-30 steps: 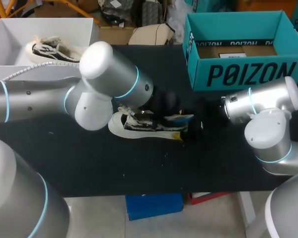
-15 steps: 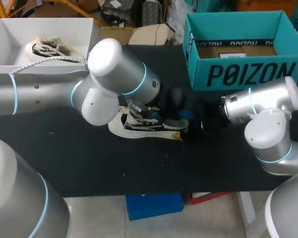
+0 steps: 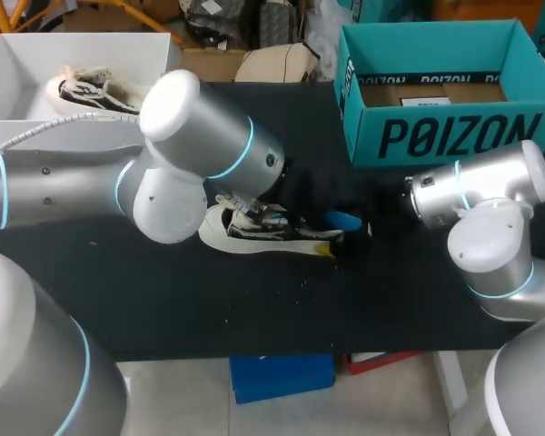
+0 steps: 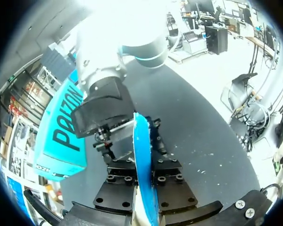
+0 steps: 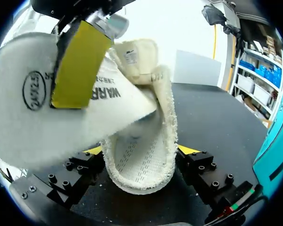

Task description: Take the shoe out of the shoebox, open the shoe tongue, remove and reinsert the insole, then place the shoe into the shoebox

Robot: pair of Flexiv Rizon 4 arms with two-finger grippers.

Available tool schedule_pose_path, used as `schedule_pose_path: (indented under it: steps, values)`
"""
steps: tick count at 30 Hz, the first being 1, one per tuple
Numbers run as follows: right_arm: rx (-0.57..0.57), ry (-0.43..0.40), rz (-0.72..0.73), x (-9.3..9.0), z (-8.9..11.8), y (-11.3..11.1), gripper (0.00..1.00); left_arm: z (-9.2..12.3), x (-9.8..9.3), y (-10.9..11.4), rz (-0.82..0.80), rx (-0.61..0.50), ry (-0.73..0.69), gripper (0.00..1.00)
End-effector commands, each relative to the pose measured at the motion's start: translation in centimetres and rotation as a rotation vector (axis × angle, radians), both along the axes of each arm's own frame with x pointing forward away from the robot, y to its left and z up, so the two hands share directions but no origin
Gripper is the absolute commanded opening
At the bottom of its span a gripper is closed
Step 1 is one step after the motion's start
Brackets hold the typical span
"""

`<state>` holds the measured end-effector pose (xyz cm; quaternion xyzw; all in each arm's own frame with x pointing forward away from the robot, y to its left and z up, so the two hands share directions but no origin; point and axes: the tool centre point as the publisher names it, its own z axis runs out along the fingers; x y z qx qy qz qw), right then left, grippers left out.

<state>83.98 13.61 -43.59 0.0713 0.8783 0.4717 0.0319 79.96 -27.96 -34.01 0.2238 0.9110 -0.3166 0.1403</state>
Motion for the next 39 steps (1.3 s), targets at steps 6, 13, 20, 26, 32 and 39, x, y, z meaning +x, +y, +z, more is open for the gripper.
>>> schedule_pose_path:
  steps: [6, 13, 20, 26, 32, 39]
  values:
    - [-0.001, 0.001, 0.000, 0.1, -0.3, -0.1, 0.00, 5.9, -1.3, 1.1, -0.001, -0.175, 0.098, 0.00]
    - [-0.001, 0.001, 0.000, 0.1, -0.3, -0.1, 0.00, 12.5, -1.1, -1.5, -0.003, -0.263, 0.155, 0.00]
    - [-0.001, 0.001, 0.000, 0.1, -0.3, -0.1, 0.00, 18.9, 0.5, -2.0, -0.024, -0.400, 0.326, 0.00]
    - [-0.001, 0.001, 0.000, 0.1, -0.3, -0.1, 0.00, 19.7, 0.8, -1.9, -0.045, -0.401, 0.349, 0.00]
    - [-0.001, 0.001, 0.000, 0.1, -0.3, -0.1, 0.00, 19.7, 0.8, -1.9, -0.045, -0.401, 0.349, 0.00]
    - [-0.001, 0.001, 0.000, 0.1, -0.3, -0.1, 0.00, 19.7, 0.8, -1.9, -0.045, -0.401, 0.349, 0.00]
